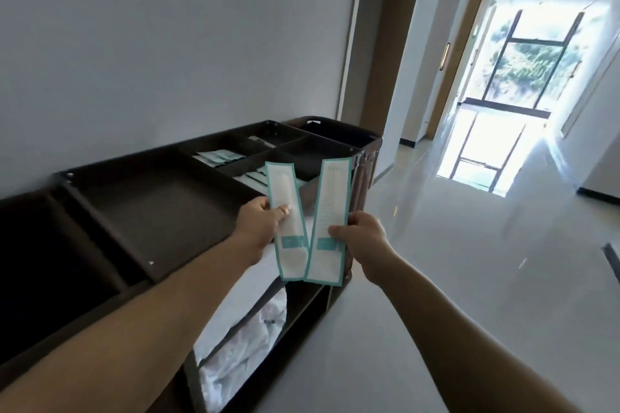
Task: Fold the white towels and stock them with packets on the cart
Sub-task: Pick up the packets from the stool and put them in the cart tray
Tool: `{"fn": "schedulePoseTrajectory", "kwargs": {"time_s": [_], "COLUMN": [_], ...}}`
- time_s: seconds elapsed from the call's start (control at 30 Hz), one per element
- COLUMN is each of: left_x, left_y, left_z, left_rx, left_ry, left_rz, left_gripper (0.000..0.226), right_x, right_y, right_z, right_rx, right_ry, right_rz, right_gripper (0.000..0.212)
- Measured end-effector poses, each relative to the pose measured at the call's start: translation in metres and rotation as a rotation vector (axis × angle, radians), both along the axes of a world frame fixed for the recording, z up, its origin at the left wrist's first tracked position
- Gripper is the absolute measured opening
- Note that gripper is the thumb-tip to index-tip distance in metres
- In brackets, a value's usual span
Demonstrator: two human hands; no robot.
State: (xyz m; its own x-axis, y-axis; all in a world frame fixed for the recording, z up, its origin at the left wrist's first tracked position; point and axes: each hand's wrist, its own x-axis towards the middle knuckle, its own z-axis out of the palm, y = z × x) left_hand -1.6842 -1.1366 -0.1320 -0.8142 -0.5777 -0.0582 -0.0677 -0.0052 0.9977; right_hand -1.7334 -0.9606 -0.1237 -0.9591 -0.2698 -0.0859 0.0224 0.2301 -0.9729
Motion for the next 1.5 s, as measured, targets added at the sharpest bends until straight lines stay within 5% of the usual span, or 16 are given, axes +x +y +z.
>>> {"fn": "schedulePoseTrajectory", "kwargs": {"time_s": [0.17, 0.47, 0.73, 1.2, 1.5], "left_x": [-0.104, -0.242, -0.324, -0.323, -0.326], "left_y": [0.011, 0.012, 0.013, -0.061, -0.085], "left_z": [0.002, 0.007, 0.004, 0.023, 0.008], "left_rx": [0.052, 0.017, -0.030, -0.002, 0.058], "left_ry": [0.003, -0.024, -0.051, 0.001, 0.008], "left_rz": [-0.063, -0.020, 0.203, 0.629, 0.743], "left_gripper": [0.008, 0.004, 0.011, 0.004, 0.006], "right_x": [-0.091, -0.244, -0.377, -0.475, -0.472], "right_y": [0.014, 0.019, 0.004, -0.126, -0.186], "right_z": [0.014, 0.019, 0.014, 0.022, -0.019], "right_rx": [-0.005, 0.033, 0.060, 0.030, 0.407], "right_ry": [0.002, -0.062, 0.042, 0.015, 0.045], "right_rz": [-0.003, 0.032, 0.291, 0.606, 0.846], "right_gripper": [0.033, 0.019, 0.023, 0.012, 0.016]}}
